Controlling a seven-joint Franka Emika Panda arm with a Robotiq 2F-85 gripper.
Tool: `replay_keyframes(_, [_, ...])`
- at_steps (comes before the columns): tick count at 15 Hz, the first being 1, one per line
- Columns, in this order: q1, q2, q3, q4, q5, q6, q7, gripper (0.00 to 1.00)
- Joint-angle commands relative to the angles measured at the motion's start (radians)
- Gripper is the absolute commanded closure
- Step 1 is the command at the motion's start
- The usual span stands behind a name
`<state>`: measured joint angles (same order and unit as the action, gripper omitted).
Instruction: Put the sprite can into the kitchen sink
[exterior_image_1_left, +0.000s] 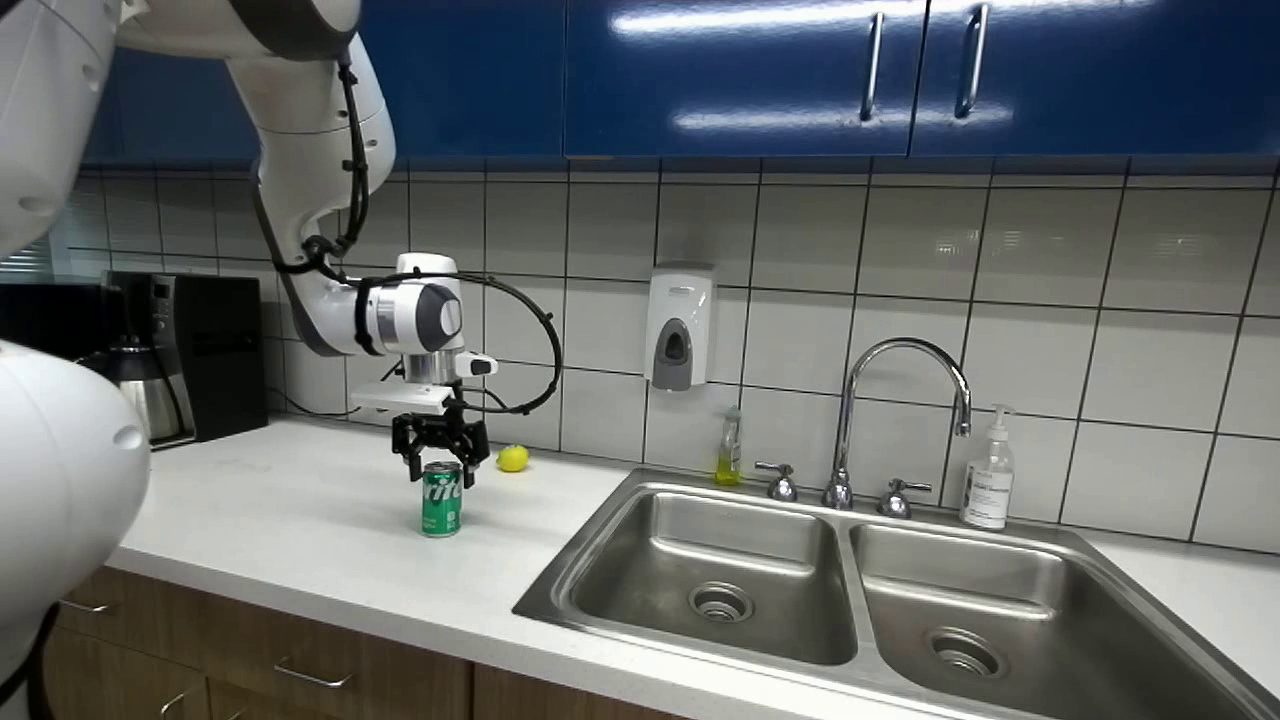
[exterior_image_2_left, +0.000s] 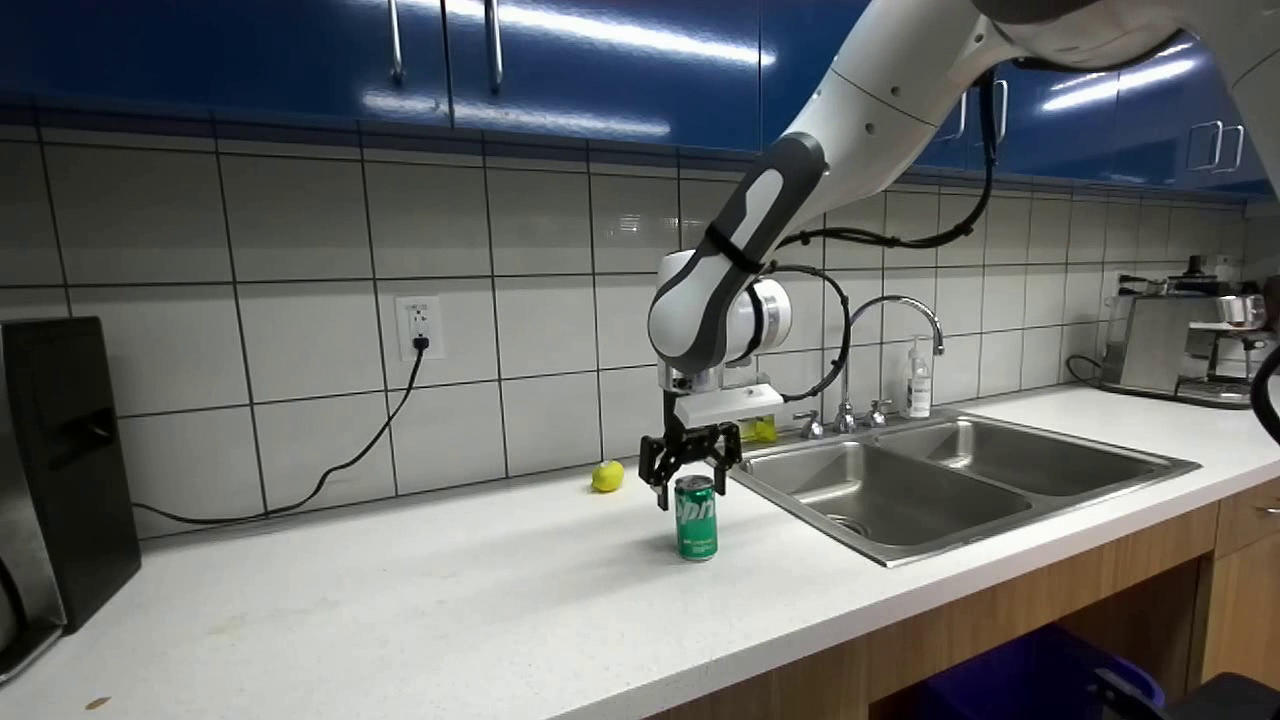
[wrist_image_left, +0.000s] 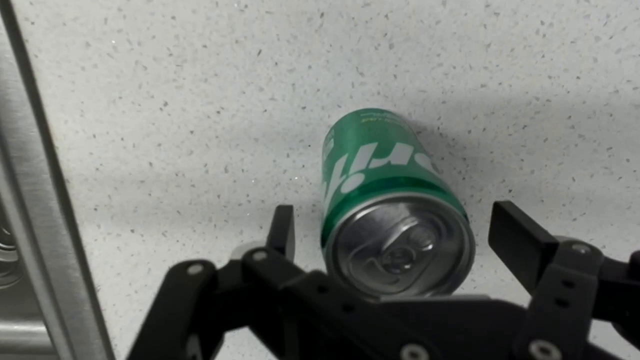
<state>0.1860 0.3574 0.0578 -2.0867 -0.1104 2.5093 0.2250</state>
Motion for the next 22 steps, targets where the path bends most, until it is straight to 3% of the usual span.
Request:
replay_keyframes(1, [0.010,0.026,-0.011,0.039,-0.008,-0.006,0.026,0.19])
replay_keyframes(6, [0.036,0.025,-0.050,0.052,-0.068,-0.054,0.076,0.60])
replay_keyframes(7, [0.039,0.024,-0.056,0.054,-0.075,-0.065,0.084,0.62])
replay_keyframes(12, [0.050,0.025,-0.071,0.063,-0.097,-0.107,0.130,0.62])
replay_keyframes(22, [0.015,-0.109,-0.046,0.013,0.025,-0.069,0.120,0.62])
